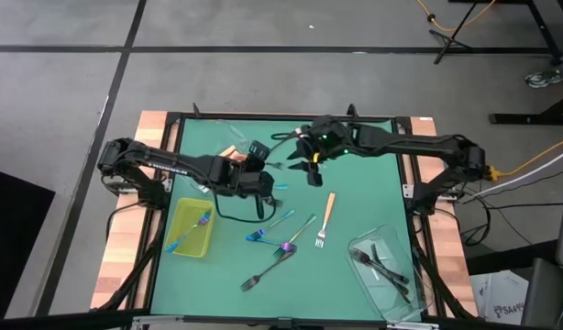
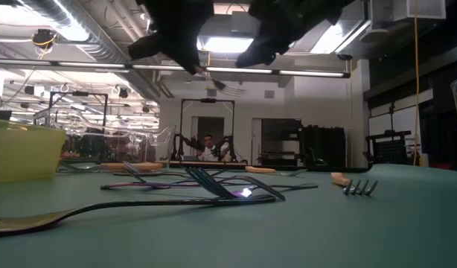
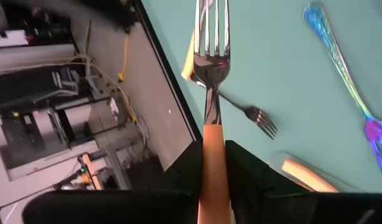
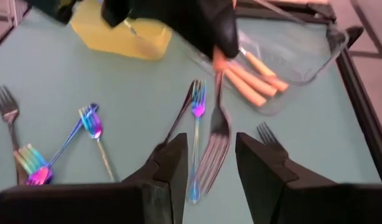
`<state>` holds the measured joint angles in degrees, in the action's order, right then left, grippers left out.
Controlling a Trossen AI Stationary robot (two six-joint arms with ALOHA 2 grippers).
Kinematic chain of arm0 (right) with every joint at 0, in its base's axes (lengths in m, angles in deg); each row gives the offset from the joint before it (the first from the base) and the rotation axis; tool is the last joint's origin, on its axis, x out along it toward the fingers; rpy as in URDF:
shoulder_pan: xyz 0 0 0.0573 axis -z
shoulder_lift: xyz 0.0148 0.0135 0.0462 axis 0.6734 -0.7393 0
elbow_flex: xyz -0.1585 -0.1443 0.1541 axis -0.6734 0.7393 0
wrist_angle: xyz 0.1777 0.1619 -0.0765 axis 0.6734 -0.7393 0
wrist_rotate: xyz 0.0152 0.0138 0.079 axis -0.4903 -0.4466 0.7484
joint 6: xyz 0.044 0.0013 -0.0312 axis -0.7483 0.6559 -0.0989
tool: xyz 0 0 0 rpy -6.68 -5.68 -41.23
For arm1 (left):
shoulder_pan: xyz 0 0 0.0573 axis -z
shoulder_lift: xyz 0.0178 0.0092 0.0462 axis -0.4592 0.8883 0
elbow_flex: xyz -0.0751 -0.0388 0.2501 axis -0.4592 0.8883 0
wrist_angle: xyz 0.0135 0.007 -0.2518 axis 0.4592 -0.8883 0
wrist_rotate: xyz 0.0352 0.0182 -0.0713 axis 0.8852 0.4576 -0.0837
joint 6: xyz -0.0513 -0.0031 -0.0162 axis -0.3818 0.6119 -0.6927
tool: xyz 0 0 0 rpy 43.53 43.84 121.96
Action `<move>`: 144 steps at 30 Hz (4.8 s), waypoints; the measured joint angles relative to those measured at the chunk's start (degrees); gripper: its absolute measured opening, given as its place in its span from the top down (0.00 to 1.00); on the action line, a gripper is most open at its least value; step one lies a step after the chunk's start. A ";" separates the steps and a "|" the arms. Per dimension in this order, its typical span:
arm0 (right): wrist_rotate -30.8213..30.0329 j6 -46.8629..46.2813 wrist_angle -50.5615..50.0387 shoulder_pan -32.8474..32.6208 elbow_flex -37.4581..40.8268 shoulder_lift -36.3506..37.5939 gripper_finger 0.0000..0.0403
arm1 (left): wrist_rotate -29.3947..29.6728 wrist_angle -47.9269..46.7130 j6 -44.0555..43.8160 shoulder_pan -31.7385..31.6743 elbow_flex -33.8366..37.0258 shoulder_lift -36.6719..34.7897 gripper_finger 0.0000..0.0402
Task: Sort silverware by color (type)
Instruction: Put the orange fork in the top transparent bin
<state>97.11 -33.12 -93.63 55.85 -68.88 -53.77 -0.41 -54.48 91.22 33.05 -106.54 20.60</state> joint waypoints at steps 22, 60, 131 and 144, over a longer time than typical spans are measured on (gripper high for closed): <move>4.69 -4.98 6.04 -0.02 -0.01 -1.54 0.69 | -1.75 13.65 10.80 1.64 0.00 0.00 0.88; 6.89 -6.98 2.88 -0.02 -0.02 -1.54 0.94 | -1.08 17.58 18.05 1.53 0.00 0.00 0.88; 5.91 -7.08 20.17 5.20 0.00 -1.39 1.00 | -11.47 10.40 -40.07 2.39 20.41 -38.26 0.79; 3.99 -5.18 29.78 -1.65 0.00 -1.52 1.00 | -11.11 56.51 -27.26 -0.17 38.95 -37.69 0.79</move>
<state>101.09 -38.30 -63.85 54.20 -68.88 -55.29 -11.52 2.03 63.96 32.88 -67.58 -17.09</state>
